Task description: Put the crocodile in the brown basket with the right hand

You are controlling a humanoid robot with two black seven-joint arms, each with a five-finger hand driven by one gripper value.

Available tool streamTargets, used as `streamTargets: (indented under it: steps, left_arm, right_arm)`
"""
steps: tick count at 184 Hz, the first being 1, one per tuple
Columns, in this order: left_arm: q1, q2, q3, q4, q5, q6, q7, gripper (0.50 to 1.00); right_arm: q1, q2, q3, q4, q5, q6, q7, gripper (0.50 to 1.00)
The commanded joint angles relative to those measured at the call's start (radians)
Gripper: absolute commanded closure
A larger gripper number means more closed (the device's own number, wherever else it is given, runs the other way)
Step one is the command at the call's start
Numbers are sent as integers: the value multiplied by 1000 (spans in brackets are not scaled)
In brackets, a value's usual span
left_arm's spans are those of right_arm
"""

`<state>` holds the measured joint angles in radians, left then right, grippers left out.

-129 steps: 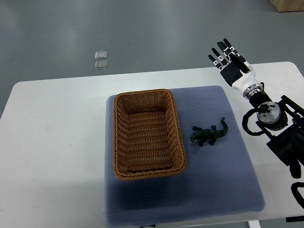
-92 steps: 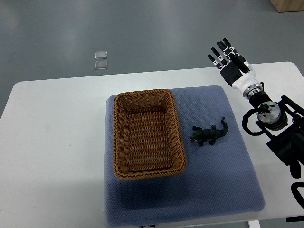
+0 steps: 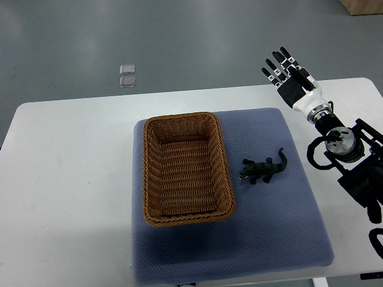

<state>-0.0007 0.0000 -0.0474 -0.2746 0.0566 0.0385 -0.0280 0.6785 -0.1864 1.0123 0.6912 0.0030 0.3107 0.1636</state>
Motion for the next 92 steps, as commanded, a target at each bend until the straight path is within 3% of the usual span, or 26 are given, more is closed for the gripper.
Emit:
streamTargets:
  steps: [1, 61, 92]
  left_arm:
    - [1, 0, 1, 0, 0, 0, 0, 500]
    - [-1, 0, 4, -8, 2, -2, 0, 500]
    - [-5, 0, 4, -11, 2, -3, 0, 500]
  right_arm:
    - [9, -19, -11, 5, -37, 19, -9, 574]
    - [124, -176, -170, 22, -405, 131, -27, 574]
    - [254, -288, -342, 91, -699, 218, -107, 574]
